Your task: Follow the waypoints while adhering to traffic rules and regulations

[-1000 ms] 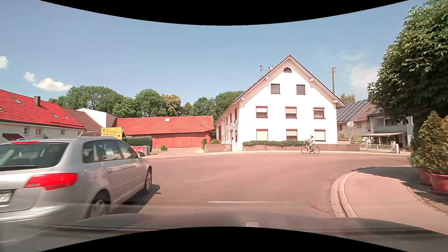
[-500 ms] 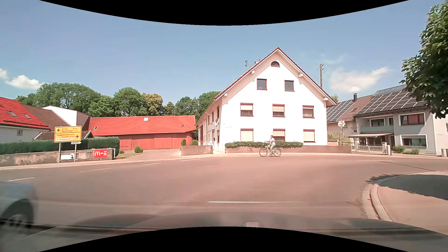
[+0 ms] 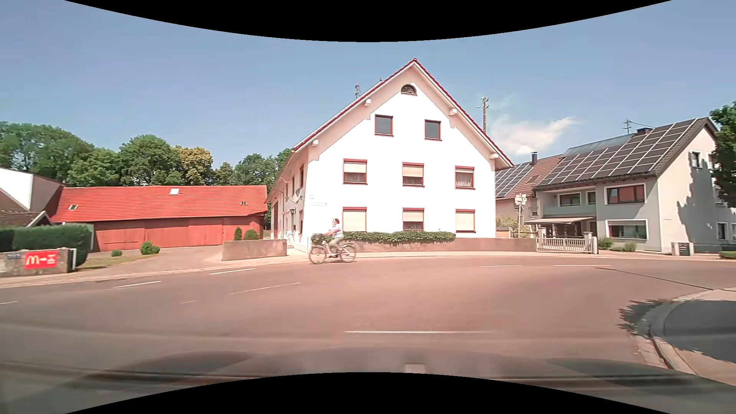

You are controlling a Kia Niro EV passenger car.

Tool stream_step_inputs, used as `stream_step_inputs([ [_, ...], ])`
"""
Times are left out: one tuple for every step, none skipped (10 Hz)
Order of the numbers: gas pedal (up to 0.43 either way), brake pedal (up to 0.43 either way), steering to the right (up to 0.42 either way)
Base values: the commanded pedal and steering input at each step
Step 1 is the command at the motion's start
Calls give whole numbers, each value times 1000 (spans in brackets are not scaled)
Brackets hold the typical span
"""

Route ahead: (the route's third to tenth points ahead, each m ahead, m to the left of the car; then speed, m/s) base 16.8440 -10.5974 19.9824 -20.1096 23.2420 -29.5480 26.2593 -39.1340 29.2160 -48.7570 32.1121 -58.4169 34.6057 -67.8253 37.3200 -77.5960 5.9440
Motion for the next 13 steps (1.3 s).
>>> stream_step_inputs([
  [150, 0, 261],
  [157, 0, 265],
  [189, 0, 264],
  [189, 0, 264],
  [189, 0, 264],
  [197, 0, 263],
  [197, 0, 263],
  [197, 0, 263],
  [197, 0, 263],
  [197, 0, 263],
  [197, 0, 263],
  [197, 0, 262],
  [197, 0, 260],
])
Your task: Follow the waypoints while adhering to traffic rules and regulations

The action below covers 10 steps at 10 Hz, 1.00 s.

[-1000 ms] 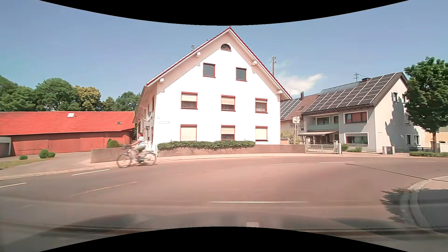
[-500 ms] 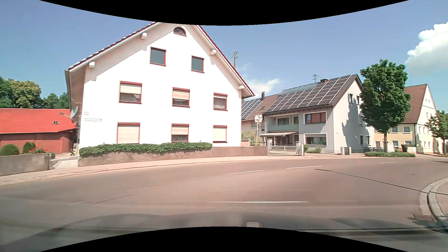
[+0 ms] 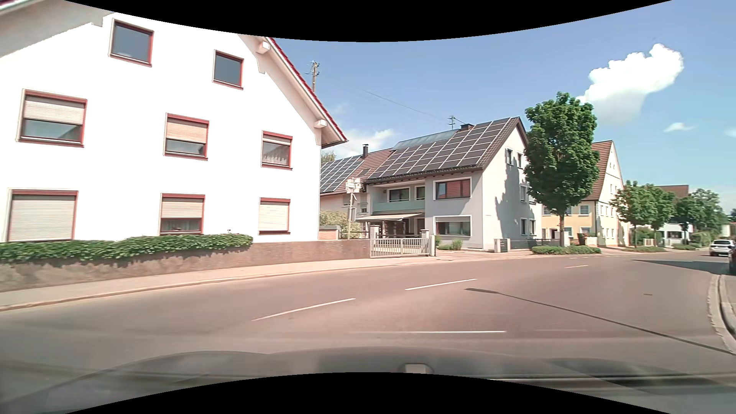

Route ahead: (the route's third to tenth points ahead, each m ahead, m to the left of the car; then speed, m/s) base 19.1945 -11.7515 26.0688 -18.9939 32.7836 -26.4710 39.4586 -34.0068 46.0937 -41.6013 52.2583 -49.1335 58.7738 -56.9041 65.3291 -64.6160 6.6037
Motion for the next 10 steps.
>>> stream_step_inputs([
  [197, 0, 259],
  [197, 0, 259],
  [197, 0, 259],
  [197, 0, 259],
  [197, 0, 259],
  [197, 0, 258],
  [209, 0, 258],
  [220, 0, 256],
  [240, 0, 252],
  [240, 0, 250],
])
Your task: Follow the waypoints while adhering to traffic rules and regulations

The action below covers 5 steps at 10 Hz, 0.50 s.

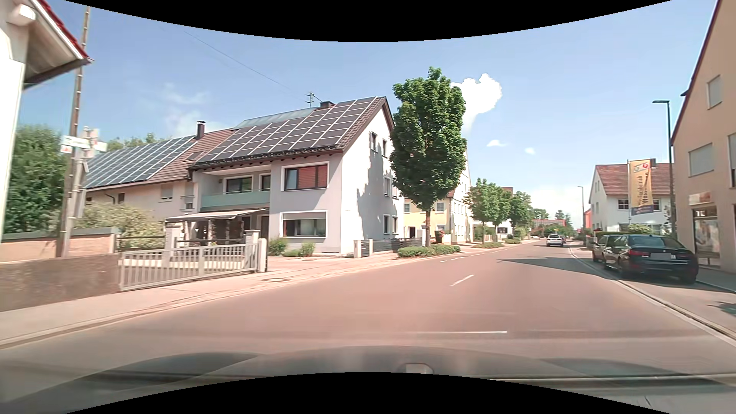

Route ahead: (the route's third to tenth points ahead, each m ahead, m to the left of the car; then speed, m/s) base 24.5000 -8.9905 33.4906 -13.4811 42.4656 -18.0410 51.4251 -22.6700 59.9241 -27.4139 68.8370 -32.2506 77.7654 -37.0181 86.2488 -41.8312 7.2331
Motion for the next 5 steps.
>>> stream_step_inputs([
  [248, 0, 247],
  [248, 0, 246],
  [248, 0, 241],
  [260, 0, 230],
  [260, 0, 208],
])
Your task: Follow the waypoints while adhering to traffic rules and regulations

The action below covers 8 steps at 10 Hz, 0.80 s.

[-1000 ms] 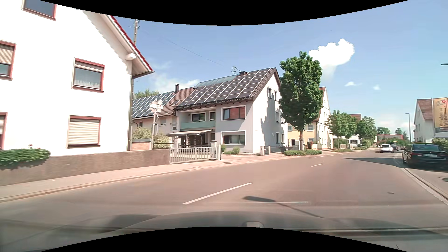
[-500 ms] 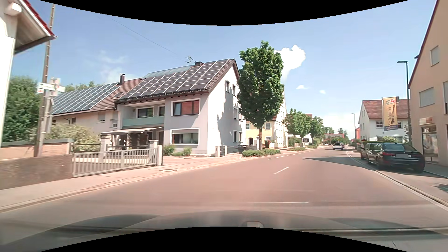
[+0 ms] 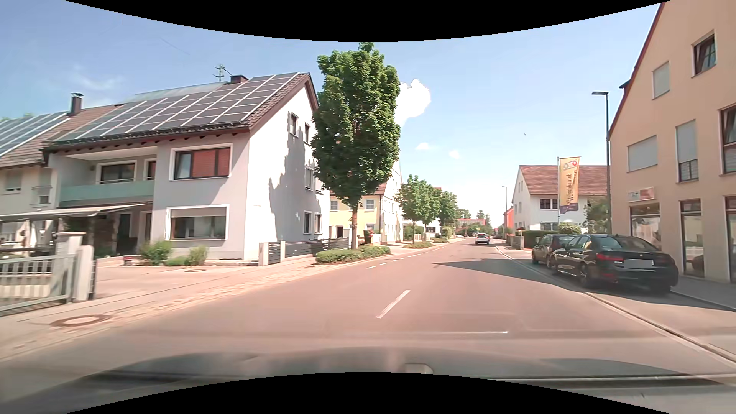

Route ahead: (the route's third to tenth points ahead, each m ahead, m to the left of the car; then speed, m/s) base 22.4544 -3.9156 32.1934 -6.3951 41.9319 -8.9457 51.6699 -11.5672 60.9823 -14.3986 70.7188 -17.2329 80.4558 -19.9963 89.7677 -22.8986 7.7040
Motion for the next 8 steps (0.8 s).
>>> stream_step_inputs([
  [268, 0, 185],
  [280, 0, 151],
  [280, 0, 129],
  [280, 0, 107],
  [280, 0, 94],
  [280, 0, 89],
  [280, 0, 85],
  [280, 0, 82],
])
